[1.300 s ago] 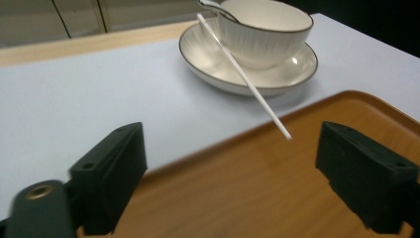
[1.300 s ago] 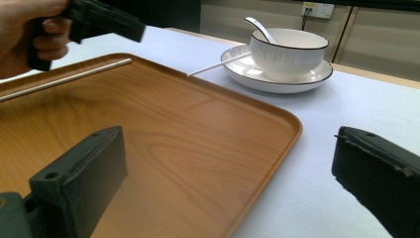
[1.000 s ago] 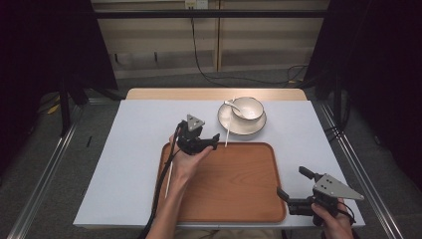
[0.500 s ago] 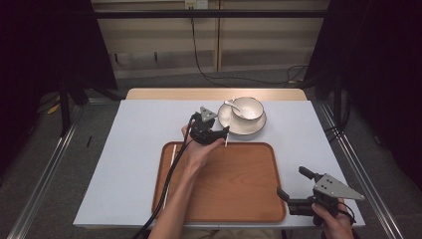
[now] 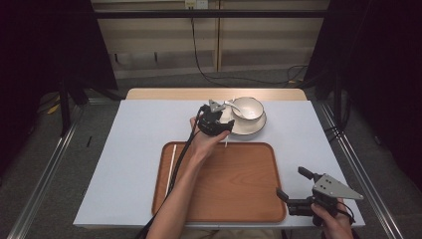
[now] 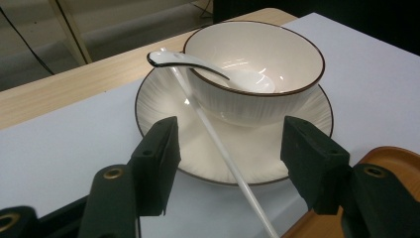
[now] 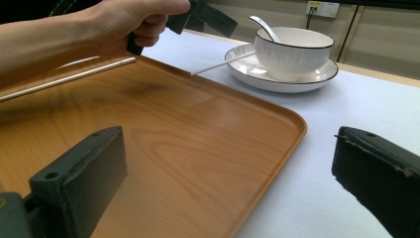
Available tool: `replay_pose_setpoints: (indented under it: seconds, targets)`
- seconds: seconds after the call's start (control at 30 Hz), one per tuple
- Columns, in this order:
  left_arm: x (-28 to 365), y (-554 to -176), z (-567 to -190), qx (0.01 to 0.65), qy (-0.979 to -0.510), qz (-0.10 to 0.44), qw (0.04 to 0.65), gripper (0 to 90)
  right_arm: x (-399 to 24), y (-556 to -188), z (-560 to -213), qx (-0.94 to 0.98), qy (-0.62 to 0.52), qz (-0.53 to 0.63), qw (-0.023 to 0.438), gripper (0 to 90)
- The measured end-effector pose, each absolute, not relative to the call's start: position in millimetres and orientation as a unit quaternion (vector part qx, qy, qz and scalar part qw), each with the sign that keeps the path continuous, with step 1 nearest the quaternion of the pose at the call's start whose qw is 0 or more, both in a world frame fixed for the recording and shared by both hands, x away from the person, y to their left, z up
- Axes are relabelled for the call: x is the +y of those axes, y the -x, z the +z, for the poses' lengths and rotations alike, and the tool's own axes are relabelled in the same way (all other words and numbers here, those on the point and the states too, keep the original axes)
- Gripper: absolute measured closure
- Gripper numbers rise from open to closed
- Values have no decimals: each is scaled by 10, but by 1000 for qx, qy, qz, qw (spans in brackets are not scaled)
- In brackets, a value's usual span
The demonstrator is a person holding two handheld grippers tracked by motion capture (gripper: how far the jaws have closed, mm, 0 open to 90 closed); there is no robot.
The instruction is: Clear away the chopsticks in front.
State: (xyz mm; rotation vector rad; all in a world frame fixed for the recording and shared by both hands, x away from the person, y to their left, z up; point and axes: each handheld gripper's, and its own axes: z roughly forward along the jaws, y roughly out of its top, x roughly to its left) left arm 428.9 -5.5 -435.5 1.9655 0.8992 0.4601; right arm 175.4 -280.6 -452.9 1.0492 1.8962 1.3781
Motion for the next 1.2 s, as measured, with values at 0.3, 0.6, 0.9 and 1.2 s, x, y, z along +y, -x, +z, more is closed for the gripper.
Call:
replay_pose_setpoints:
  seconds: [0.3,0.6,0.9,1.2]
  targets:
    - [-117,-4468,-4538,376,-804,174,427,503,-2810,-1752,-4536,709,-392,516,279,1]
    - [-225,-4598,-4619,360,-827,193,386,560,-2815,-1750,-4542,710,-392,516,276,1]
    - [-284,-4729,-4674,375,-827,185,376,668,-2819,-1755,-4546,710,-393,516,275,1]
    - [-338,-4907,-4689,394,-828,186,353,719,-2835,-1748,-4551,710,-393,517,272,1]
